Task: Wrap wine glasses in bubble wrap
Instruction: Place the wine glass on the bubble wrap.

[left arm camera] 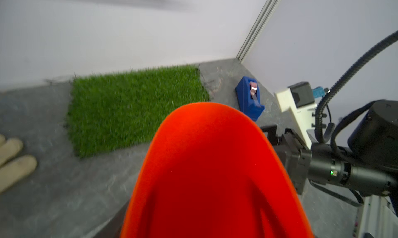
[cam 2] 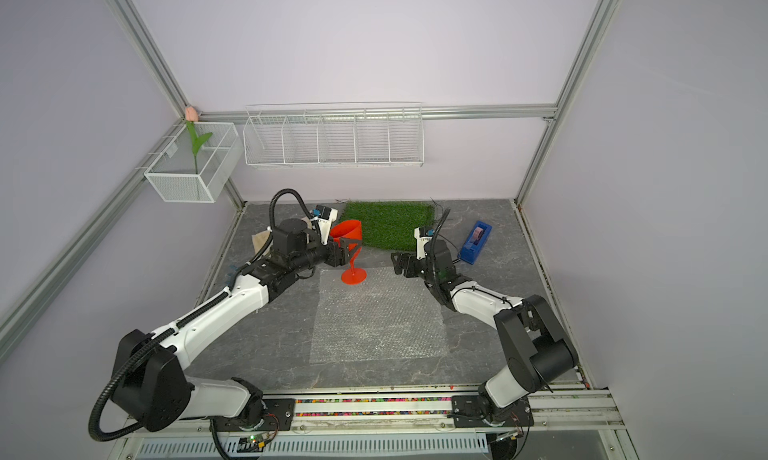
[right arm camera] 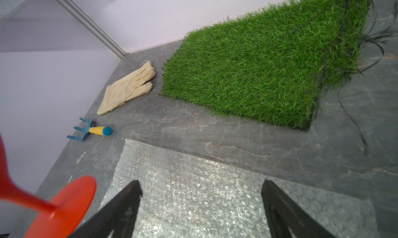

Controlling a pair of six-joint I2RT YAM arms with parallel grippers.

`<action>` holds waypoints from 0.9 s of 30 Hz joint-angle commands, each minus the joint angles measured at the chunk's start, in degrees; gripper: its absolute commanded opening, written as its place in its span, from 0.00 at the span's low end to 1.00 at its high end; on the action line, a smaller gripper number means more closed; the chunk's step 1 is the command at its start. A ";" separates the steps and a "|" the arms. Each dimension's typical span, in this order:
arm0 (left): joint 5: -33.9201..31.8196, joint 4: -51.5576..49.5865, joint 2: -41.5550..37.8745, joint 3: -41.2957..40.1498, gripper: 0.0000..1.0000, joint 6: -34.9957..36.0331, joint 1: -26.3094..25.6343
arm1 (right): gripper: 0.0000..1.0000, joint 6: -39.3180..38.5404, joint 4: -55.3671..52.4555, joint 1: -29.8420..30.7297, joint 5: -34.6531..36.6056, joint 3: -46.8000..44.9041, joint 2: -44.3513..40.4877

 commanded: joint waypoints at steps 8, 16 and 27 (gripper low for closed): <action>0.59 -40.65 -0.02 1.96 0.46 -15.27 -2.58 | 0.90 0.90 -6.56 1.42 5.31 2.16 -0.08; 1.11 -46.59 7.27 6.57 0.48 -16.01 -2.19 | 0.90 0.98 -8.27 1.55 6.62 2.77 -0.09; 0.83 -47.16 16.90 11.40 0.47 -16.27 -0.66 | 0.90 1.16 -10.57 1.57 7.32 4.44 1.39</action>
